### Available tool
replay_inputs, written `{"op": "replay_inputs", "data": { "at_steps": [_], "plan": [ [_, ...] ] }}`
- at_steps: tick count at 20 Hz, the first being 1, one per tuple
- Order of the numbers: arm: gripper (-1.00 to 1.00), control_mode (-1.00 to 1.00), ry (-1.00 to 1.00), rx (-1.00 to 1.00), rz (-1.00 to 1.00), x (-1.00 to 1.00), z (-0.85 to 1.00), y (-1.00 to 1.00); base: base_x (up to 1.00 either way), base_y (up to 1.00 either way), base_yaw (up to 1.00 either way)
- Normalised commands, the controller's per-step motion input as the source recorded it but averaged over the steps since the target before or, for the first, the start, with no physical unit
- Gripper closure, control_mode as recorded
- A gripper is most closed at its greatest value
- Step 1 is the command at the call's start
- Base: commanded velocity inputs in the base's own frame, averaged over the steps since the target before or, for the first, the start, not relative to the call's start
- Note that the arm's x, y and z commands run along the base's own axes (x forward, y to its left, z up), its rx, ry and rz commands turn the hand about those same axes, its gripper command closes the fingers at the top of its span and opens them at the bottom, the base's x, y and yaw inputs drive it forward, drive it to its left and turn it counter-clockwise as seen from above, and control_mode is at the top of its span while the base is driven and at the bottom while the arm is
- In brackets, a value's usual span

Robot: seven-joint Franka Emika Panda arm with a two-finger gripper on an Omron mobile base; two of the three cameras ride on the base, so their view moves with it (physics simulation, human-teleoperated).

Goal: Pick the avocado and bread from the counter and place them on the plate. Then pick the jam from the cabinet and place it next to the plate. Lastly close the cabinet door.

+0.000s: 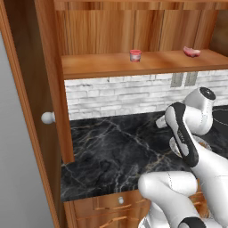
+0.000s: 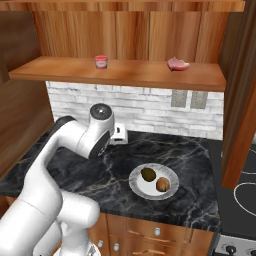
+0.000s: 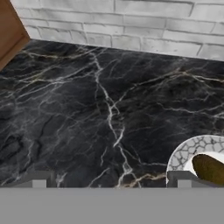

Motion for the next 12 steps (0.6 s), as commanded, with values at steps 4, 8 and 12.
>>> {"op": "replay_inputs", "data": {
  "at_steps": [4, 8, 12],
  "plan": [
    [-1.00, -1.00, 0.00, -0.04, 0.00, -0.04, 0.41, 0.41, 0.00, 0.00, 0.00],
    [-1.00, -1.00, 0.00, -0.02, -0.02, -0.11, 0.51, 0.26, 0.00, 0.00, 0.00],
    [-1.00, -1.00, 0.00, -0.05, -0.06, -0.08, 0.54, 0.11, 0.00, 0.00, 0.00]
  ]
}}
